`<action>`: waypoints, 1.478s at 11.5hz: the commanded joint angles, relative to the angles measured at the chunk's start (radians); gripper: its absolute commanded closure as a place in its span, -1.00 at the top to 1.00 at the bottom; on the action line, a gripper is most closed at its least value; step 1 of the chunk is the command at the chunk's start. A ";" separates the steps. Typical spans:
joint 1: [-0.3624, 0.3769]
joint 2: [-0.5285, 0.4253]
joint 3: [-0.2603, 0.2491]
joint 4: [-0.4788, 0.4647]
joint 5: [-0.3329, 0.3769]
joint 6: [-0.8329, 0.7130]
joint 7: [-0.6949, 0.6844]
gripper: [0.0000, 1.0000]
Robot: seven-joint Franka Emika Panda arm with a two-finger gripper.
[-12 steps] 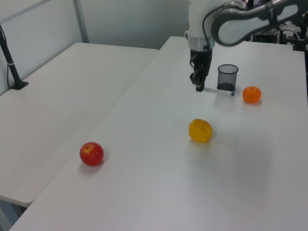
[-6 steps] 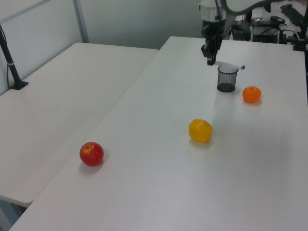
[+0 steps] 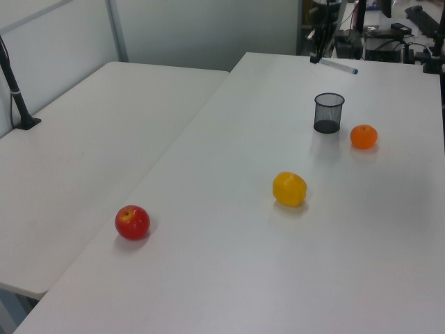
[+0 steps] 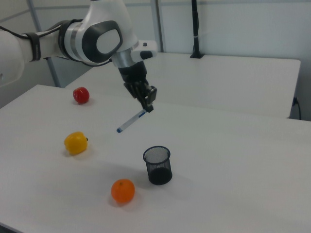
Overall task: Place marker
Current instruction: 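Carry the marker to the black mesh pen cup and lower it in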
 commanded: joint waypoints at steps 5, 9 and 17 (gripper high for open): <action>-0.080 -0.046 0.005 -0.194 -0.023 0.393 -0.015 -0.82; -0.082 0.018 0.004 -0.247 -0.073 0.492 -0.010 -0.81; -0.085 0.066 0.004 -0.252 -0.082 0.541 -0.003 -0.74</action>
